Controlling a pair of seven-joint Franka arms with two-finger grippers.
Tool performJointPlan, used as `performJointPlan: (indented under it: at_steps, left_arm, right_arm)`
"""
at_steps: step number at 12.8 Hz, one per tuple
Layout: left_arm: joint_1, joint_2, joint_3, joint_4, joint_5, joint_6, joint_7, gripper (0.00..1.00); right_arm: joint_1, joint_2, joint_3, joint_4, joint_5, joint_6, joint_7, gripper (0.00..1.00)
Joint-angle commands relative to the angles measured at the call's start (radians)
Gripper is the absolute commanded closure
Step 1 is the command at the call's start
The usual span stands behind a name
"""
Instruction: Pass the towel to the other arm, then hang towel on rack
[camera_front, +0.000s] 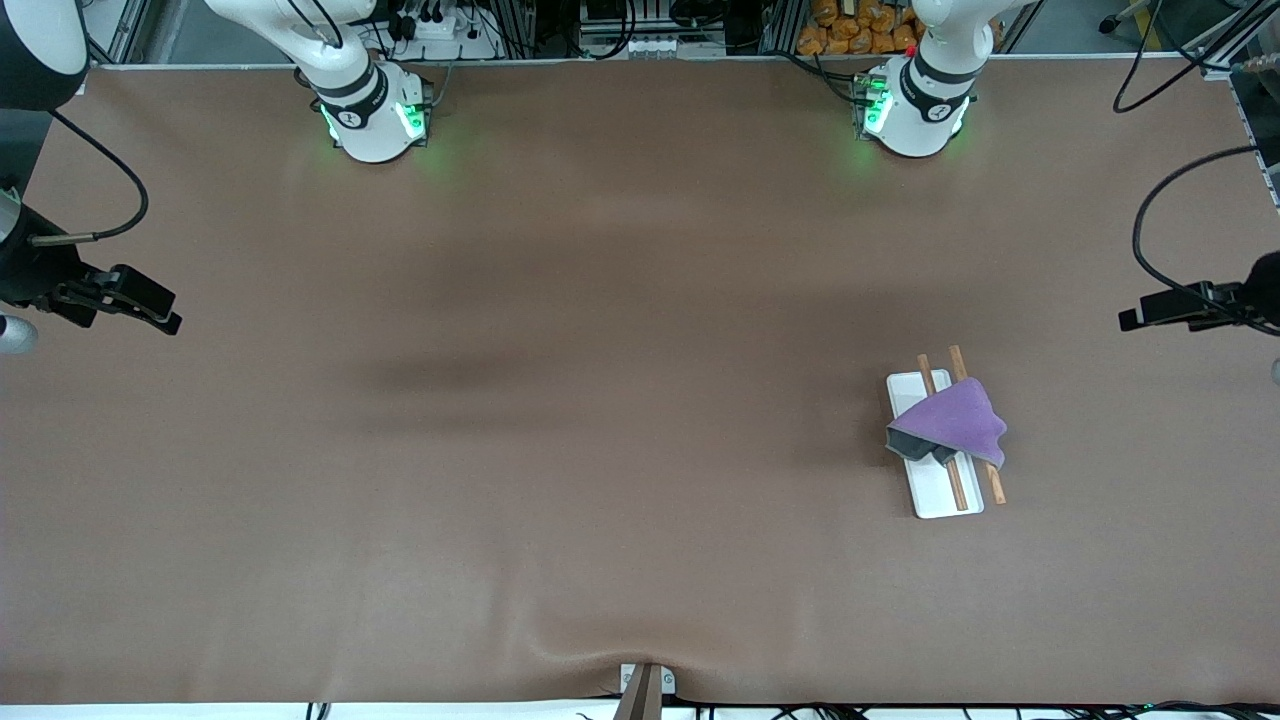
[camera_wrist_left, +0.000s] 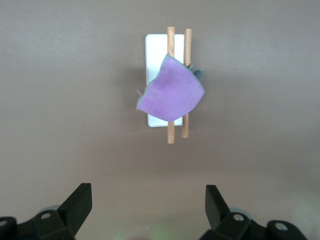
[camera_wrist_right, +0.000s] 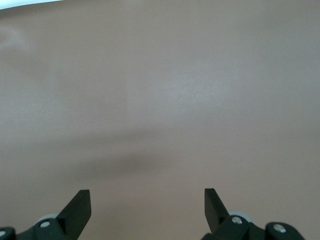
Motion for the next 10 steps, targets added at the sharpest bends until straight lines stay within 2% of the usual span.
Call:
performJointPlan:
  at_steps: [1,3,6,7,8,10]
  left_arm:
    - [0.006,-0.01,-0.03,0.023,0.152,-0.003,-0.02,0.0]
    - [0.005,-0.012,-0.034,0.024,0.171,-0.005,-0.021,0.0]
    - [0.003,-0.075,-0.094,0.017,0.157,-0.005,-0.036,0.0]
    - [-0.011,-0.099,-0.093,0.009,0.151,-0.001,-0.038,0.0]
    - [-0.074,-0.125,-0.056,-0.017,0.143,-0.001,-0.04,0.0]
    - [-0.235,-0.171,0.104,-0.046,0.128,0.0,-0.04,0.0]
  right_arm:
    - [-0.003,-0.024,0.01,0.0,-0.012,0.002,0.02,0.0]
    - [-0.003,-0.027,0.011,0.0,-0.011,0.002,0.02,0.0]
    - [0.0,-0.025,0.011,0.0,-0.009,0.005,0.021,0.0]
    - [-0.002,-0.025,0.013,0.0,-0.009,0.005,0.021,0.0]
    - [-0.002,-0.025,0.013,0.002,-0.009,0.005,0.021,0.0]
    - [0.001,-0.025,0.015,0.002,-0.009,0.005,0.021,0.0]
